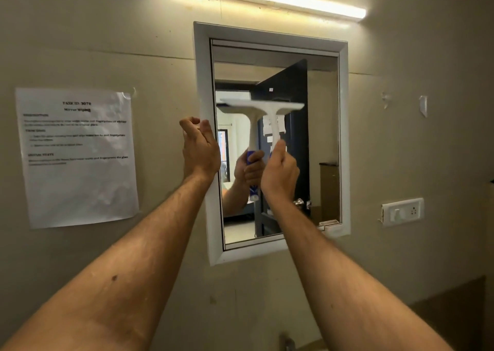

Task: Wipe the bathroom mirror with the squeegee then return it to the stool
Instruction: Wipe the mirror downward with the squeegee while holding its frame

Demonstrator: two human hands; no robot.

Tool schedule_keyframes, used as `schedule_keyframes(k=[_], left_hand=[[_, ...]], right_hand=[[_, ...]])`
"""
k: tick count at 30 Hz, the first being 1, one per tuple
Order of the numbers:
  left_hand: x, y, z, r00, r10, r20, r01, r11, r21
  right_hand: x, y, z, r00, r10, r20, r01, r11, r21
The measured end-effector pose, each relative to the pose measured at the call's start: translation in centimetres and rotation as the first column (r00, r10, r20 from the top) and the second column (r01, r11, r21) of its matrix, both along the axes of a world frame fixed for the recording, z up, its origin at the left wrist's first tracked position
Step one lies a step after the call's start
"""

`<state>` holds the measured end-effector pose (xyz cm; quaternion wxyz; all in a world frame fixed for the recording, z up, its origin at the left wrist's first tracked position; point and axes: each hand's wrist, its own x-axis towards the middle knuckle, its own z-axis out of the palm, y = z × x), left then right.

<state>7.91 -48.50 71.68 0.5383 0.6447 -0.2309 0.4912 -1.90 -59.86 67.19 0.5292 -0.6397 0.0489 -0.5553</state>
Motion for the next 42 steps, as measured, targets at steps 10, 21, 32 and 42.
schedule_keyframes(k=[10,21,32,42], left_hand=[[-0.1,-0.5,0.0,1.000,-0.012,0.024,0.013,1.000,-0.018],[-0.4,-0.1,0.0,0.999,-0.016,0.033,0.017,0.999,-0.050],[-0.7,0.0,0.4,0.997,-0.069,0.046,0.072,0.996,-0.061],[-1.4,0.1,0.0,0.997,-0.069,0.040,0.071,0.995,-0.064]], right_hand=[[1.3,-0.4,10.2,0.998,-0.006,0.069,0.009,0.999,-0.045],[3.0,-0.2,1.5,0.999,-0.041,-0.017,0.041,0.998,-0.047],[0.3,-0.4,-5.2,0.998,0.005,-0.062,-0.008,0.999,-0.049],[-0.5,-1.9,-2.0,0.999,-0.052,-0.009,0.052,0.999,-0.014]])
